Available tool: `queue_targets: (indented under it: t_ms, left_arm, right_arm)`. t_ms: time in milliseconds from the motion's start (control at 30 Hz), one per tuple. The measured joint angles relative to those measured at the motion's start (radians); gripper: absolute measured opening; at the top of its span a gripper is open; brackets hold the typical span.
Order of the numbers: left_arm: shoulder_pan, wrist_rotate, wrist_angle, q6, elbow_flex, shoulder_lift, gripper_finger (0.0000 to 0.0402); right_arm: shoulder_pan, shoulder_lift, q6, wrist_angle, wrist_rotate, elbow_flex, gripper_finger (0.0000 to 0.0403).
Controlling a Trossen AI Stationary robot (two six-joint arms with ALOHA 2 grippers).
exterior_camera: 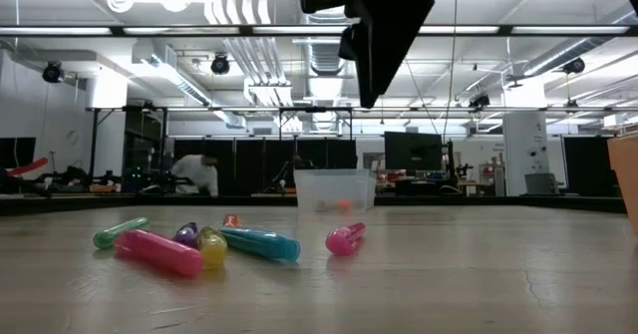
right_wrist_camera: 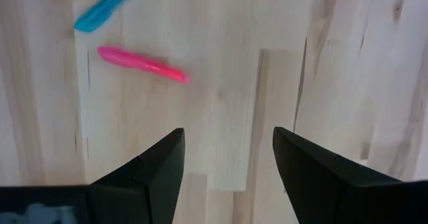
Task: Pick & Place Markers
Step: Put the top yellow highlighter into the yellow bin, then put the right pink highlighter into the yellow bin
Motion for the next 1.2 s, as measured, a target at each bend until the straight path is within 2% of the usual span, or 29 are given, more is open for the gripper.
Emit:
queue_targets:
  t_ms: [167, 433, 667, 767, 867, 967, 1200]
  left_arm:
    - [0.011, 0.014, -0.005, 0.017, -0.002, 0.001, 0.0081]
    - [0.011, 0.046, -0.011, 0.048, -0.005, -0.031, 0.016]
    - [0.009, 0.02, -0.008, 0.133, 0.01, -0.069, 0.0169]
    - [0.009, -0.045, -0.01, 0.236, 0.041, -0.087, 0.0169]
    - [0.004, -0.135, -0.002, 0.373, 0.086, -0.111, 0.0169]
    - [-0.002, -0.276, 0.002, 0.521, 0.142, -0.131, 0.0169]
    - [-0.014, -0.581, 0.052, 0.903, 0.3, -0.188, 0.0169]
  right_arm:
    - [0.0, 0.0, 0.012, 0.005, 0.0, -0.013, 0.0221]
    - [0.001, 0.0, 0.151, 0.021, -0.001, -0.012, 0.0221]
    - [0.002, 0.001, 0.367, 0.043, -0.008, -0.024, 0.0221]
    - [0.002, 0.002, 0.531, 0.069, -0.018, -0.025, 0.0221]
    - [0.003, 0.003, 0.732, 0.096, -0.073, -0.026, 0.0221]
    - [0.013, 0.003, 0.922, 0.15, -0.11, -0.026, 0.0221]
    - [0.056, 0.005, 1.174, 0.232, -0.043, -0.05, 0.0221]
